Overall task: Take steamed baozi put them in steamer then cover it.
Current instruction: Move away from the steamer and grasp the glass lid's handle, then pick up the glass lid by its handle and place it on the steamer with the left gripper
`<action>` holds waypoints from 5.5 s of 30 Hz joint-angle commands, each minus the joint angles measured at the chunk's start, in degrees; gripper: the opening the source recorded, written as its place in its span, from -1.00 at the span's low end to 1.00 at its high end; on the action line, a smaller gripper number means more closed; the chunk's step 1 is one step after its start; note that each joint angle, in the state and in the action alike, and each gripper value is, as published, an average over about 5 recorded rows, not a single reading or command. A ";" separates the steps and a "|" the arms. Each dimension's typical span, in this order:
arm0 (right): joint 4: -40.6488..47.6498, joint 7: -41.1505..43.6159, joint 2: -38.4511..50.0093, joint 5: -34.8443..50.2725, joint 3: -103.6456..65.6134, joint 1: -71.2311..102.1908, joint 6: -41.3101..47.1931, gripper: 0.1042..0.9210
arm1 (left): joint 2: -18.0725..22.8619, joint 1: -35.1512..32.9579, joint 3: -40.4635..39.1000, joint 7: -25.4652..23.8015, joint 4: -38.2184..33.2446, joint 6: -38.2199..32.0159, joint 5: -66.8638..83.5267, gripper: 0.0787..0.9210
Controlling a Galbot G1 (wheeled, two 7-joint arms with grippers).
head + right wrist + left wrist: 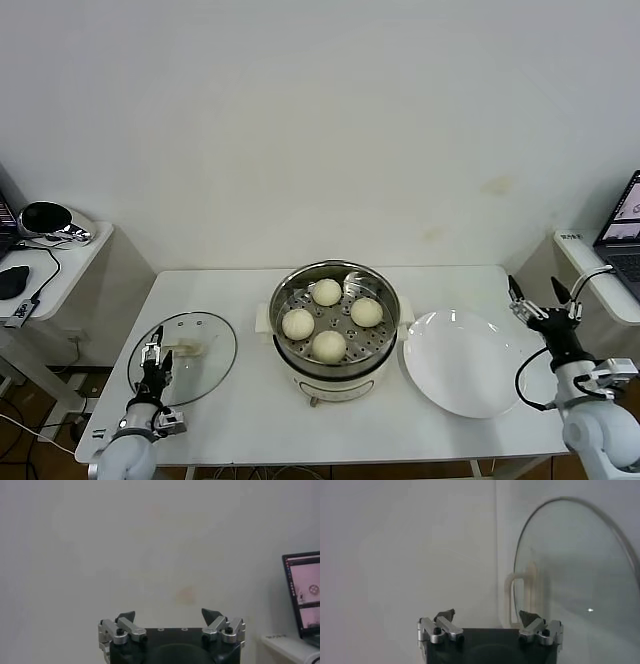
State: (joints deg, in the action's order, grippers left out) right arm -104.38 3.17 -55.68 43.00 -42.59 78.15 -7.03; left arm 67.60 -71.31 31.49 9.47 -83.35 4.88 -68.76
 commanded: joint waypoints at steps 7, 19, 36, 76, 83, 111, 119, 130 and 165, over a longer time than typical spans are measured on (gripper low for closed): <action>0.09 0.11 0.05 -0.42 -0.28 0.80 -0.23 0.76 | 0.91 4.56 -0.45 2.05 5.67 0.96 -1.10 0.77; 0.25 0.12 -0.07 -0.91 -0.14 0.83 -0.31 0.76 | 1.61 7.69 -0.96 2.93 9.41 0.95 -1.18 0.77; 0.02 0.17 -0.06 -1.06 -1.01 1.91 -0.35 0.76 | 1.97 11.54 -2.23 4.05 13.15 -0.25 -0.74 0.77; -2.17 -1.27 -2.23 -1.19 -2.83 2.60 2.40 0.76 | 1.42 1.35 -0.35 -0.48 -11.45 15.58 7.49 -0.85; -2.40 -1.63 -4.67 -1.70 -1.42 2.83 3.65 0.76 | 3.69 -1.53 0.25 -6.97 -23.35 26.41 7.13 -0.85; -6.36 -0.16 -14.32 -15.43 -1.38 4.78 6.98 0.76 | 11.55 4.81 -17.57 -20.41 -33.52 36.39 -11.40 -0.85; -2.23 0.92 -19.19 -18.69 0.81 4.89 5.85 0.76 | 13.47 9.11 -23.72 -23.90 -29.57 37.46 -14.34 -0.85; -2.44 1.80 -19.71 -18.71 4.03 6.69 6.10 0.76 | 18.66 16.00 -30.10 -25.13 -23.25 38.19 -18.30 -0.85; -2.68 3.53 -13.12 -15.78 4.75 10.01 7.30 0.76 | 24.20 18.37 -42.34 -27.51 -16.17 39.54 -23.76 -0.85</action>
State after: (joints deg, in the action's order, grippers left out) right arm -107.07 6.55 -69.58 27.05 -37.82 87.47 0.30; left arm 91.05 -53.67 -8.28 -17.80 -101.69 42.19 -91.89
